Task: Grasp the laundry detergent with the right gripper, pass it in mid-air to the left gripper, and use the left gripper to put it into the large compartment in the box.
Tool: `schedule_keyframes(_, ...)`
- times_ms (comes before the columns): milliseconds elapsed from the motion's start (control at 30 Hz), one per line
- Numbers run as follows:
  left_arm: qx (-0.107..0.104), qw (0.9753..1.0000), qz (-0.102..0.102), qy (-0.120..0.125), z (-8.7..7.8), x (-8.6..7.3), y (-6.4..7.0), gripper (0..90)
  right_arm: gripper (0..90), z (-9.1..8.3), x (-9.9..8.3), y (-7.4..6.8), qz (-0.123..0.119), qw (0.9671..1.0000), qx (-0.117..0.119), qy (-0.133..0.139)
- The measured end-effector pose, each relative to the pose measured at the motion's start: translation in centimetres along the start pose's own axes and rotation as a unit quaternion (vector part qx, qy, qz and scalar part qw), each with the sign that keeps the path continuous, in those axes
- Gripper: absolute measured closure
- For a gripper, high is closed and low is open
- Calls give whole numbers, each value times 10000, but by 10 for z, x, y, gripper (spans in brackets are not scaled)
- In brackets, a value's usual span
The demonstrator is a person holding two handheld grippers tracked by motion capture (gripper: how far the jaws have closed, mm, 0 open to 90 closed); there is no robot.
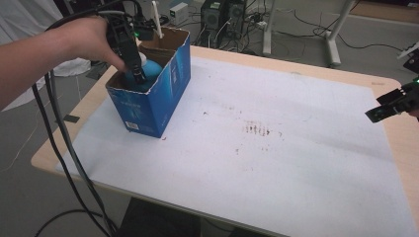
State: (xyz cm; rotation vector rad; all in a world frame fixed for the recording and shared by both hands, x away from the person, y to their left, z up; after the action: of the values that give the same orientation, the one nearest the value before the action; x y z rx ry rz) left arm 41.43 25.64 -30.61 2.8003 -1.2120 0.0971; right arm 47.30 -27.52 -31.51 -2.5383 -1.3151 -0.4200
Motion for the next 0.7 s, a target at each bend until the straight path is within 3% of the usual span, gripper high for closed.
schedule_keyframes(400,-32,10000,48,-27,5,-1,1,274,127,1,-1,0,-12,10000,6,-16)
schedule_keyframes(700,11,9999,152,8,-5,0,1,204,127,-1,-1,-1,1,10000,16,-11)
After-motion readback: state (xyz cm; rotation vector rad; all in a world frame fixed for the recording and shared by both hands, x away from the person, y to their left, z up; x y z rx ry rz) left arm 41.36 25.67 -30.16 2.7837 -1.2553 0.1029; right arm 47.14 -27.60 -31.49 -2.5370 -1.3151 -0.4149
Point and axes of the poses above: each handheld gripper's, and its own axes: z roughly forward along the jaws, x roughly out of its top, y roughly to its right, the point moved 4 cm from there along z, roughly forward along the jaws, and after that the axes turned 7 degrees about -x, right-handed, at the moved point
